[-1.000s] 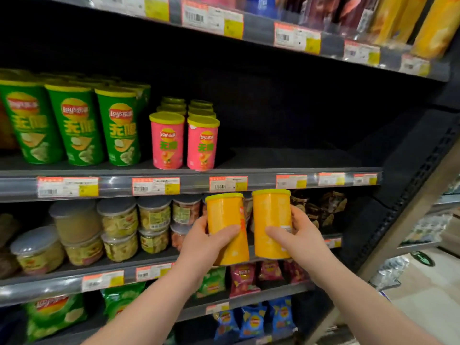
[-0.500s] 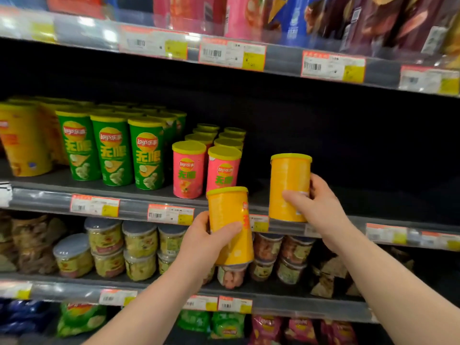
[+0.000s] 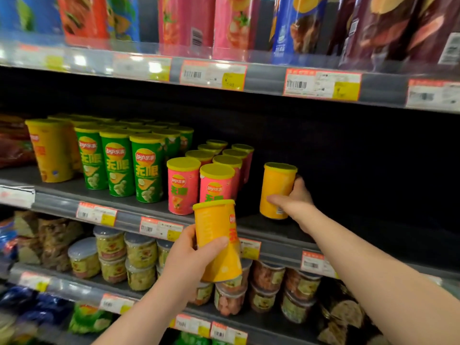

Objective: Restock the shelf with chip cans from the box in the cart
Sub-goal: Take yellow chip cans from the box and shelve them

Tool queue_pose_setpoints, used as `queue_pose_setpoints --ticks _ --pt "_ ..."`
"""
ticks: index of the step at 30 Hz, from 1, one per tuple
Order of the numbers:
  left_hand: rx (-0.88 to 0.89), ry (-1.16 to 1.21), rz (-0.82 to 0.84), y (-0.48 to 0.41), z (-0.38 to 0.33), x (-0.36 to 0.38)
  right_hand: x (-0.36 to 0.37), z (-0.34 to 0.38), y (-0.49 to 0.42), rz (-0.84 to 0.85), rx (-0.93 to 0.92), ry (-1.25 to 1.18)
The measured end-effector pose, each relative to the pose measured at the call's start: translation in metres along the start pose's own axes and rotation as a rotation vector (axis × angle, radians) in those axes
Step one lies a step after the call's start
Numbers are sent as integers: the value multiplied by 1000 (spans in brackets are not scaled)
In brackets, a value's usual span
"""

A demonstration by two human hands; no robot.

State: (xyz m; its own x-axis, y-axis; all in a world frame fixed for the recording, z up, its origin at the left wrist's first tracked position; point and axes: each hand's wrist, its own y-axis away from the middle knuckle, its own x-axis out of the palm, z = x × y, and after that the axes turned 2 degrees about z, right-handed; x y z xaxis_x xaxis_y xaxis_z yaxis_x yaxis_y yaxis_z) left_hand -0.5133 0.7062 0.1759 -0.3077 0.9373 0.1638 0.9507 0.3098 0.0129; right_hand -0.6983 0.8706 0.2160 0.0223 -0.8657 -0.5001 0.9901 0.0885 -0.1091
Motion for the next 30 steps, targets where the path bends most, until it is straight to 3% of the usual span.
queue_pose_setpoints --ticks 8,12,14,18,23,30 --pt "11 -15 -68 2 -2 0 19 -9 -31 -24 -72 3" --pt "23 -22 -84 0 -3 -3 19 -13 -41 106 -70 -59" --pt "25 -16 -95 -1 -3 -5 17 -14 -44 137 -70 -3" --pt "16 -12 -97 -3 -5 -7 22 -14 -46 41 -58 90" --pt "17 -11 -102 -5 -6 -13 24 -13 -56 144 -11 126" --pt "18 3 -92 -6 -8 -17 25 -16 -67 147 -13 163"
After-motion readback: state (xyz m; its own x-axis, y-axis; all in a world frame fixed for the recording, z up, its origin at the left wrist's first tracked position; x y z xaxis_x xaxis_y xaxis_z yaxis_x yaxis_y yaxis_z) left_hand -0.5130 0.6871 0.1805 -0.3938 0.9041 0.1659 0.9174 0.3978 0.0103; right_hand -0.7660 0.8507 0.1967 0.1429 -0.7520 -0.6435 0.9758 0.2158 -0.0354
